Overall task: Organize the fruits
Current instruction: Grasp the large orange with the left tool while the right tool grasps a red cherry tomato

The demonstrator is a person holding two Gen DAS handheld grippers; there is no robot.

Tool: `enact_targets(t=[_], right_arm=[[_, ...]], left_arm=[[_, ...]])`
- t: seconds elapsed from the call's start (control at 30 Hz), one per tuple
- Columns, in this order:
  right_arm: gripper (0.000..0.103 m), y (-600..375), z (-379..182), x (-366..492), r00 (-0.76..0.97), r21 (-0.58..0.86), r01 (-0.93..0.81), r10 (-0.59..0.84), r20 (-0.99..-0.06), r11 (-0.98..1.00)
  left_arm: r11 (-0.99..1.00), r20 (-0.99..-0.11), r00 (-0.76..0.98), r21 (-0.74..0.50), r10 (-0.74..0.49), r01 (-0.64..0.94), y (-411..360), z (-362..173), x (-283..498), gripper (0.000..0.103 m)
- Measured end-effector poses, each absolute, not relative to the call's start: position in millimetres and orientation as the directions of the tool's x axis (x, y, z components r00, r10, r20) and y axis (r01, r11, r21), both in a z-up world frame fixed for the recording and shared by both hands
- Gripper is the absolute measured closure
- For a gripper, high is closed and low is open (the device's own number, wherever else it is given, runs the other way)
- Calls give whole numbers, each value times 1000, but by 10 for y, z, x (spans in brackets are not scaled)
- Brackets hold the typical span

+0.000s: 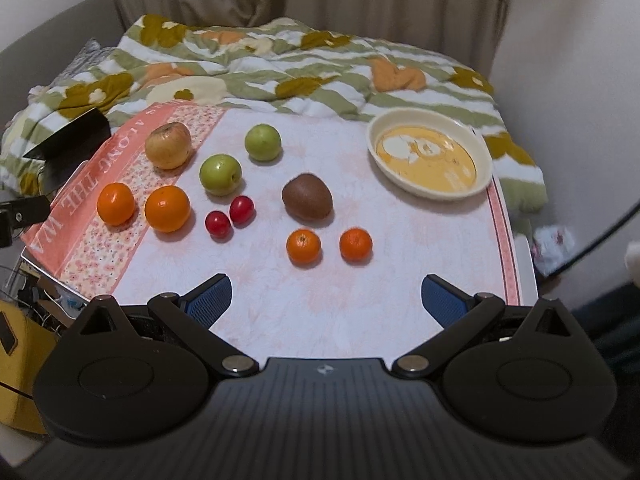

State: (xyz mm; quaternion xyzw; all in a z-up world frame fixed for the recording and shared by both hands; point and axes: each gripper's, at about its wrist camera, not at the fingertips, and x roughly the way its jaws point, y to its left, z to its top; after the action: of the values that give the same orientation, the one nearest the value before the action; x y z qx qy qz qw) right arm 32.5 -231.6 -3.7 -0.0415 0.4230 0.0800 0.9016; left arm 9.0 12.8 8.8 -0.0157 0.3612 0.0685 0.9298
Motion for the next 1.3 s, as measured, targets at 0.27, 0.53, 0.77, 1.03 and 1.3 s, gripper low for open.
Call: enact_targets(t=[0.27, 0.53, 0.77, 1.03, 1.3], right_arm=[[0, -2215, -240, 584, 642, 59, -229, 196, -742, 972], [0, -1781, -609, 842, 655, 59, -203, 180, -734, 977], [0, -1447, -949, 1054, 640, 79, -138, 150, -754, 987], [17, -1175, -1179, 1235, 614, 72, -115, 128, -779, 991], [27, -1010, -1251, 1351, 602, 72, -107, 122, -789, 992]], left_arm=[[987, -674, 725, 34, 140, -159, 394, -215, 298, 0], [996, -654, 751, 47, 86, -73, 633, -549, 652, 0], [998, -683, 731, 46, 4, 37, 711, -826, 970, 1], [994, -738, 671, 6, -69, 108, 741, -1088, 1194, 23], [989, -765, 637, 2, -92, 146, 731, -1190, 1299, 39]])
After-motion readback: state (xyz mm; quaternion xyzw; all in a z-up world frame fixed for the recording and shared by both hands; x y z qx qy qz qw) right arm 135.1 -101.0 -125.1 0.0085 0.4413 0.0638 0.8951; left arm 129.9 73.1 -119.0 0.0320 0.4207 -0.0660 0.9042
